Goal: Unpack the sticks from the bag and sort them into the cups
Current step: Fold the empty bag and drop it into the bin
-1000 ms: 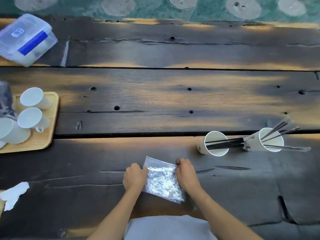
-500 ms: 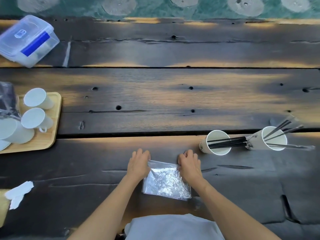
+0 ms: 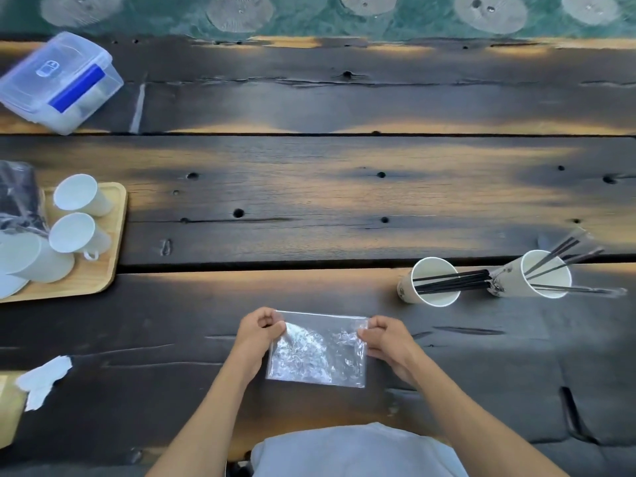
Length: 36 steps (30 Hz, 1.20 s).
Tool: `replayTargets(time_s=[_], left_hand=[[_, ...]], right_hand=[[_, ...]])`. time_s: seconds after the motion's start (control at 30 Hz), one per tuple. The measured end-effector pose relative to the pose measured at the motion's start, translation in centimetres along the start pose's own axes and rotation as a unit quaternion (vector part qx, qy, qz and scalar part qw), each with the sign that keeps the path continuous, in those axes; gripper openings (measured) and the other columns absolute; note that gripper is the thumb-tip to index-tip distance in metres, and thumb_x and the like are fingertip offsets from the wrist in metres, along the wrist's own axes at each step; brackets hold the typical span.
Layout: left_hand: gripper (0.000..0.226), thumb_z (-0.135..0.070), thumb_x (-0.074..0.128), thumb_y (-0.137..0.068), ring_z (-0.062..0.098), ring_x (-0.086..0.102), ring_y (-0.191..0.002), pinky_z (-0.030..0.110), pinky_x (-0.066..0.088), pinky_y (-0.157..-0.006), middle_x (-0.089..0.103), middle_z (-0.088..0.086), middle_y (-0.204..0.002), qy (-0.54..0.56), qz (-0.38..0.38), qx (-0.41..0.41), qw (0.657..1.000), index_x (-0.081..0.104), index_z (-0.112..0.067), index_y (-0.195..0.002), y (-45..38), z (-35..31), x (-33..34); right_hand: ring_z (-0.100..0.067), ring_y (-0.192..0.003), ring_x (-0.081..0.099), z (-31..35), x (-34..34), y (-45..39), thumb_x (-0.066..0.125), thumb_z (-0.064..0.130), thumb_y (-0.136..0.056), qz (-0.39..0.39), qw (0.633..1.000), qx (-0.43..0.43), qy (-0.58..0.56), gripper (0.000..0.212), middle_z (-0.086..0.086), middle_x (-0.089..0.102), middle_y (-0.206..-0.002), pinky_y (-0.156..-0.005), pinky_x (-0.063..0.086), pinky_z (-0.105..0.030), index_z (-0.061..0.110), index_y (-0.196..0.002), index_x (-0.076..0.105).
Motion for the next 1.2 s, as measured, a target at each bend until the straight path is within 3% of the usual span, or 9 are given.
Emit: replayTargets(time_s=[0.13,0.27,0.4,0.6,0.73,0.9,1.03,1.13,1.2], left_hand=[[0.012,-0.009,0.066,-0.092,0.020,0.062,-0.078,0.028,0.049,-0.069,0.071,0.011,-0.086,0.064,-0.012,-0.036,0.997,0.066,-0.001,-0.100,1.4,1.2,0.6],[0.042,-0.038,0.074,-0.082,0.025,0.063,-0.085,0.039,0.052,-0.081,0.069,0.013,-0.085,0.040,0.037,-0.069,0.996,0.063,0.002,-0.090,3.4,2.8,1.2],[0.032,-0.023,0.067,-0.093,0.017,0.065,-0.095,0.038,0.049,-0.079,0.073,0.011,-0.085,0.094,-0.013,-0.063,0.994,0.058,-0.006,-0.068,5.7,3.3,1.8],[0.025,-0.014,0.066,-0.093,0.021,0.062,-0.084,0.037,0.049,-0.079,0.065,0.006,-0.069,0.196,-0.081,-0.052,0.976,0.063,0.000,-0.073,8.9,3.8,2.7],[0.022,-0.018,0.071,-0.090,0.021,0.058,-0.084,0.034,0.057,-0.071,0.058,0.010,-0.080,0.184,-0.114,-0.067,0.974,0.070,0.003,-0.089,11.7,5.2,3.4],[0.020,-0.015,0.071,-0.089,0.022,0.051,-0.074,0.037,0.052,-0.069,0.052,0.011,-0.078,0.223,-0.186,-0.077,0.954,0.069,0.005,-0.090,16.9,9.1,4.5],[0.018,-0.014,0.069,-0.090,0.023,0.050,-0.070,0.028,0.052,-0.058,0.051,0.010,-0.070,0.304,-0.263,-0.063,0.913,0.067,0.001,-0.079,22.0,13.1,5.5],[0.018,-0.014,0.071,-0.089,0.020,0.048,-0.064,0.030,0.052,-0.059,0.049,0.009,-0.066,0.371,-0.306,-0.064,0.874,0.069,0.001,-0.081,26.0,16.2,6.2],[0.016,-0.013,0.070,-0.089,0.018,0.049,-0.060,0.029,0.051,-0.058,0.052,0.008,-0.064,0.401,-0.311,-0.065,0.859,0.068,-0.001,-0.079,28.4,18.2,7.2]], right_hand=[[-0.013,-0.056,0.037,-0.6,0.6,0.9,0.067,0.008,-0.088,-0.013,0.999,0.006,-0.048,0.030,-0.004,0.041,-0.062,-0.064,0.039,-0.033,0.017,-0.067,0.047],[-0.013,-0.052,0.036,0.4,0.3,1.8,0.066,0.004,-0.089,-0.095,0.992,-0.038,-0.075,0.025,-0.005,0.044,-0.059,-0.051,0.031,-0.028,0.011,-0.068,0.053],[-0.014,-0.056,0.033,1.0,0.4,2.7,0.067,0.015,-0.090,-0.062,0.996,-0.052,-0.041,0.023,-0.004,0.040,-0.061,-0.051,0.028,-0.027,0.012,-0.073,0.053],[-0.020,-0.065,0.036,0.2,0.6,4.5,0.067,0.018,-0.086,-0.035,0.997,-0.059,0.046,0.022,-0.009,0.038,-0.069,-0.057,0.036,-0.030,0.015,-0.072,0.051],[-0.014,-0.055,0.034,1.3,0.4,6.1,0.062,0.010,-0.087,-0.052,0.991,-0.106,0.059,0.024,-0.007,0.042,-0.060,-0.051,0.029,-0.025,0.013,-0.066,0.051],[-0.010,-0.055,0.042,1.4,1.2,7.9,0.061,0.010,-0.090,0.020,0.985,-0.130,0.111,0.026,0.001,0.049,-0.060,-0.051,0.034,-0.022,0.015,-0.065,0.053],[-0.011,-0.062,0.069,-0.5,3.4,10.4,0.057,0.009,-0.094,0.136,0.972,-0.092,0.166,0.022,-0.003,0.070,-0.070,-0.056,0.056,-0.026,0.009,-0.072,0.060],[-0.021,-0.064,0.060,-2.1,5.3,12.3,0.058,0.006,-0.085,0.176,0.950,-0.119,0.227,0.019,-0.006,0.061,-0.064,-0.063,0.055,-0.045,0.010,-0.067,0.054],[-0.020,-0.061,0.050,-3.1,6.6,13.6,0.058,0.004,-0.083,0.190,0.939,-0.132,0.253,0.022,-0.005,0.052,-0.060,-0.057,0.044,-0.037,0.012,-0.064,0.052]])
Point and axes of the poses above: each hand's wrist, its own y-axis away from the middle knuckle, its own x-axis out of the palm, z = x × y, the point moved 4 cm from there along -y, towards the middle knuckle
